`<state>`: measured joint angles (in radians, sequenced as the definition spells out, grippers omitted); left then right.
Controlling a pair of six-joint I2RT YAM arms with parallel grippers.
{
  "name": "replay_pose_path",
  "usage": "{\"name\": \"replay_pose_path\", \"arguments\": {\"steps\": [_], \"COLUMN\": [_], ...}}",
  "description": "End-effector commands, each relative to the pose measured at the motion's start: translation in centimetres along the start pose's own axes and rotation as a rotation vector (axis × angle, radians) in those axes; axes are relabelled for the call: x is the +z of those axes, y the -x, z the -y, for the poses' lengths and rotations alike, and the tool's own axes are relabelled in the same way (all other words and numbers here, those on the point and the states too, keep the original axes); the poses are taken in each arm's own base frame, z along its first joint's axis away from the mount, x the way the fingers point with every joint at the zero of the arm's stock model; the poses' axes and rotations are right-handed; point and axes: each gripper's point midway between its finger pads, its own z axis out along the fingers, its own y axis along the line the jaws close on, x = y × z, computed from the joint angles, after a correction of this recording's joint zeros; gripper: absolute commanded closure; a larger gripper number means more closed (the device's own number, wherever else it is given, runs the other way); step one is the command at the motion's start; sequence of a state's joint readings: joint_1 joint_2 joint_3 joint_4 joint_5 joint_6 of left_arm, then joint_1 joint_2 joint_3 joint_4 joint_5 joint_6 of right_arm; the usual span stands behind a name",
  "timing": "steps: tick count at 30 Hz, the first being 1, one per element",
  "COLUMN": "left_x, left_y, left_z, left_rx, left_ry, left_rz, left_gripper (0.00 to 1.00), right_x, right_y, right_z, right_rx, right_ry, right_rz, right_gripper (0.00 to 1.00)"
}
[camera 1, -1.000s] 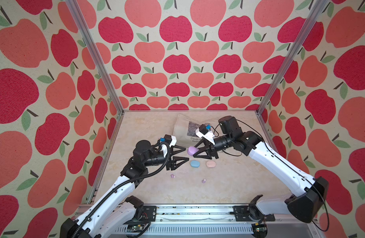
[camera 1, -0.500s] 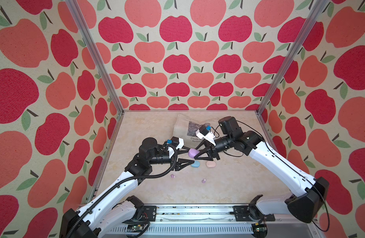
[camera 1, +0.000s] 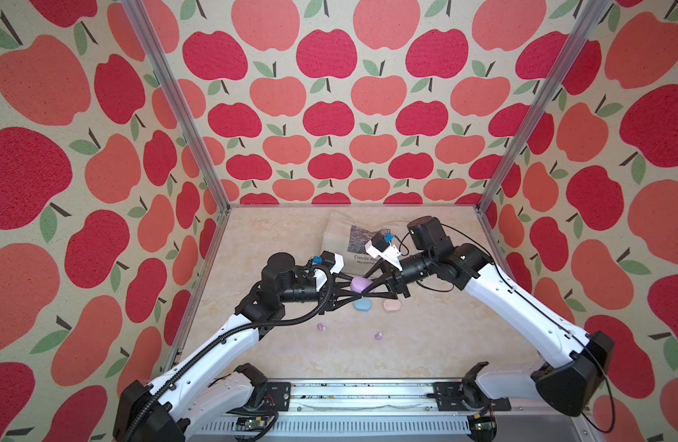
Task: Insert wireless bluetooth earbuds into charging case
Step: Pass the charging case.
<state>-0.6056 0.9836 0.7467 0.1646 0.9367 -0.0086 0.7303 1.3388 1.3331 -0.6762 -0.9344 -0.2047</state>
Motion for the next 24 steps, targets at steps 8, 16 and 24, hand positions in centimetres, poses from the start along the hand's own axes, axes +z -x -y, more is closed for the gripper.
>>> {"name": "replay_pose_path", "arguments": {"steps": [8,16,24], "left_x": [0.4,0.2,0.1], "left_y": [1.8,1.5,1.2], "left_z": [0.5,0.4,0.7], "left_rx": [0.044,0.044,0.034], "left_ry": [-0.033,-0.014,-0.016], "left_rz": [0.012,0.008,0.001], "left_gripper": [0.93,0.98,0.99], "right_x": [0.2,-0.5,-1.0], "right_y": [0.1,-0.1,0.0], "right_z": [-0.8,0.5,1.8], "right_rx": [0.016,0.019,0.042], "right_ry": [0.037,-0.039,-0.081], "right_rz": [0.003,0.032,0.077], "right_gripper": [0.62,0.34,0.32]}}
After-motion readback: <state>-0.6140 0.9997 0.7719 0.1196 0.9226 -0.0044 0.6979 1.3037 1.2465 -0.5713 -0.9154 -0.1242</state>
